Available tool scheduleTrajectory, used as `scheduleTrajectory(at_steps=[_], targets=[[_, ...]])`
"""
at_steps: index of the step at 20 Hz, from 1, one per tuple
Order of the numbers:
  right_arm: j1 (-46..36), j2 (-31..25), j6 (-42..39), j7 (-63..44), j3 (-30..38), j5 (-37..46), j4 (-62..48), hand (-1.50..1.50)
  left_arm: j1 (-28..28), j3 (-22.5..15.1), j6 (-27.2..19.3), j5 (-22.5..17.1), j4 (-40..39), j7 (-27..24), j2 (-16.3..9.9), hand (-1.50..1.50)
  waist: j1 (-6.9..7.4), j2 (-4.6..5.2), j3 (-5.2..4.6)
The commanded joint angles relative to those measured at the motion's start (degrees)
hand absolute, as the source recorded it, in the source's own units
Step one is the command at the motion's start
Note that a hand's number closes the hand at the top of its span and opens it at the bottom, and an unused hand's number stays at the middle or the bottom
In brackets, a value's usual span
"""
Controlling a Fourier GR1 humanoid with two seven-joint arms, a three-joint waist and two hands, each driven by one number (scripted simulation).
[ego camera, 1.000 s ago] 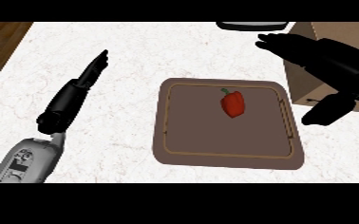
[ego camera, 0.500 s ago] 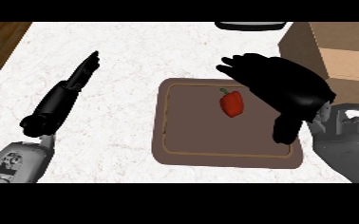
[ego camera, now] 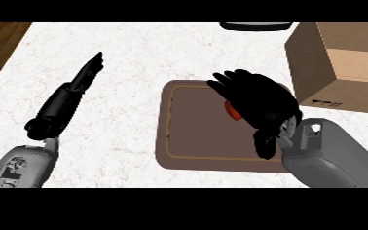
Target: Pick the bell pepper from the tray and place it in the cardboard box
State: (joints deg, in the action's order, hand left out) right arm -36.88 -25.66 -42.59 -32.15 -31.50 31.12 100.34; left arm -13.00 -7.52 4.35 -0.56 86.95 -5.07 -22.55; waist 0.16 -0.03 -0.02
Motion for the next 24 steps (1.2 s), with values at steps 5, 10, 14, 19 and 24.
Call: scheduleTrajectory(at_steps=[5,10,14,19,24], targets=[[2.79,3.38,-0.64,0.94,0.63,9.68,-0.31,-1.50,-2.32,2.09,1.41,1.57,-0.27,2.39,2.84,0.00,-0.14,0.02,0.03],[3.12,5.30,1.31,5.24,-0.03,15.67,-5.48,-1.50,-1.39,4.30,4.51,1.73,-2.86,-1.18,2.51,0.00,-0.06,0.05,0.02],[2.65,5.27,3.88,8.96,0.16,19.99,-11.41,-1.50,0.97,4.69,4.38,3.31,0.58,0.23,2.17,0.00,0.15,0.06,0.02],[5.56,4.39,4.93,12.04,1.50,24.23,-9.97,-1.50,1.42,4.10,3.99,5.84,-0.95,-1.62,5.01,0.00,-0.13,0.03,0.02],[6.95,8.20,7.92,16.26,1.20,26.11,-16.19,-1.50,-2.20,3.99,4.16,6.26,0.23,3.01,6.85,0.00,-0.05,0.05,0.03]])
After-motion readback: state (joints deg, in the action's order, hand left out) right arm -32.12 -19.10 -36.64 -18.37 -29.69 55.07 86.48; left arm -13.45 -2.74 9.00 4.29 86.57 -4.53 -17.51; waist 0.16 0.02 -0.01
